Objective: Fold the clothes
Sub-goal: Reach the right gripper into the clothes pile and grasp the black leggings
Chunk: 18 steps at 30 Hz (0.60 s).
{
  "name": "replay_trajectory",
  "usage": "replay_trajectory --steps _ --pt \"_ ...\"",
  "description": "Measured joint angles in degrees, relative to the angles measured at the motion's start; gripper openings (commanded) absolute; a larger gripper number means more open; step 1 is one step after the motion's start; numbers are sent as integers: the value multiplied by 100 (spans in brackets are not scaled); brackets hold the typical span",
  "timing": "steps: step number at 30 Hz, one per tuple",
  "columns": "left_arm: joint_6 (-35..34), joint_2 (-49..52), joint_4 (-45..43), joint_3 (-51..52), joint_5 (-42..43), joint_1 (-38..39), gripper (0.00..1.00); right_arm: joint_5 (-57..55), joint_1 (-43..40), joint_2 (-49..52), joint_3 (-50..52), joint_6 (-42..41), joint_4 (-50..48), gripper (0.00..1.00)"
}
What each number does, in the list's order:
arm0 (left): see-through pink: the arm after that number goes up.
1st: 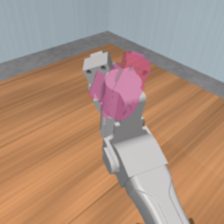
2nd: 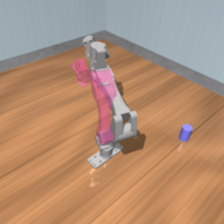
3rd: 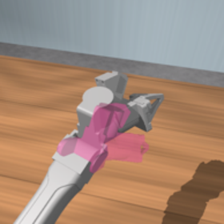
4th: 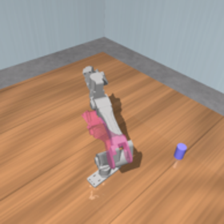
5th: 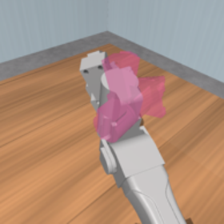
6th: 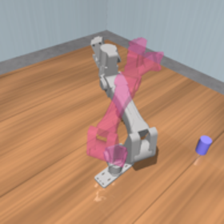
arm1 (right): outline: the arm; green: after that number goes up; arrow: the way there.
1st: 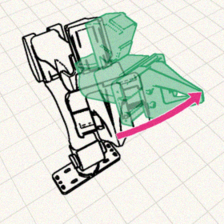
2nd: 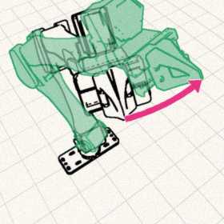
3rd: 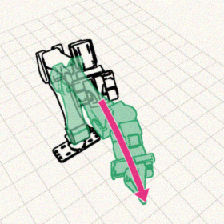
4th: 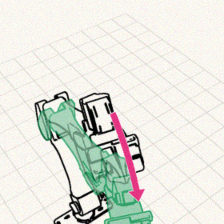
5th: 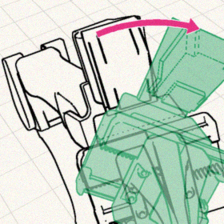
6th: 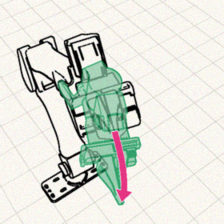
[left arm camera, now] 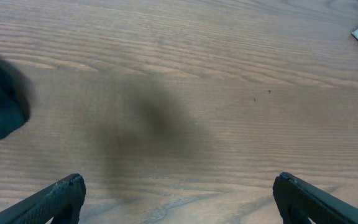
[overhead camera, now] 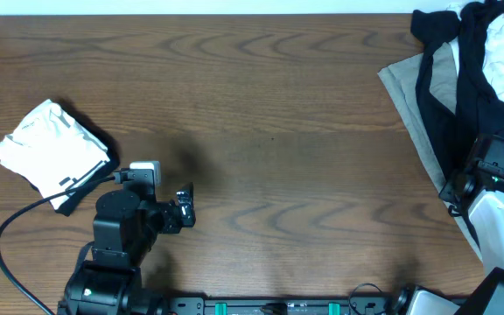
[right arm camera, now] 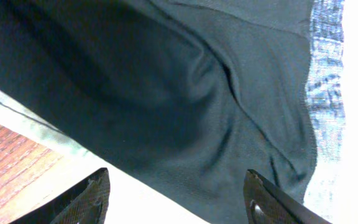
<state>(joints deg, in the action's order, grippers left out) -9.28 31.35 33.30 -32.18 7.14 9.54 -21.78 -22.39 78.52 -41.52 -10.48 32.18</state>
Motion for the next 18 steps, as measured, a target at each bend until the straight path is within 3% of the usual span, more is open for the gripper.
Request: replay_trajectory --steps 14,18 --pt "0 0 17 0 0 0 98 76 0 887 0 44 -46 62" --pt "0 0 20 0 0 0 98 55 0 885 0 61 -90 52"
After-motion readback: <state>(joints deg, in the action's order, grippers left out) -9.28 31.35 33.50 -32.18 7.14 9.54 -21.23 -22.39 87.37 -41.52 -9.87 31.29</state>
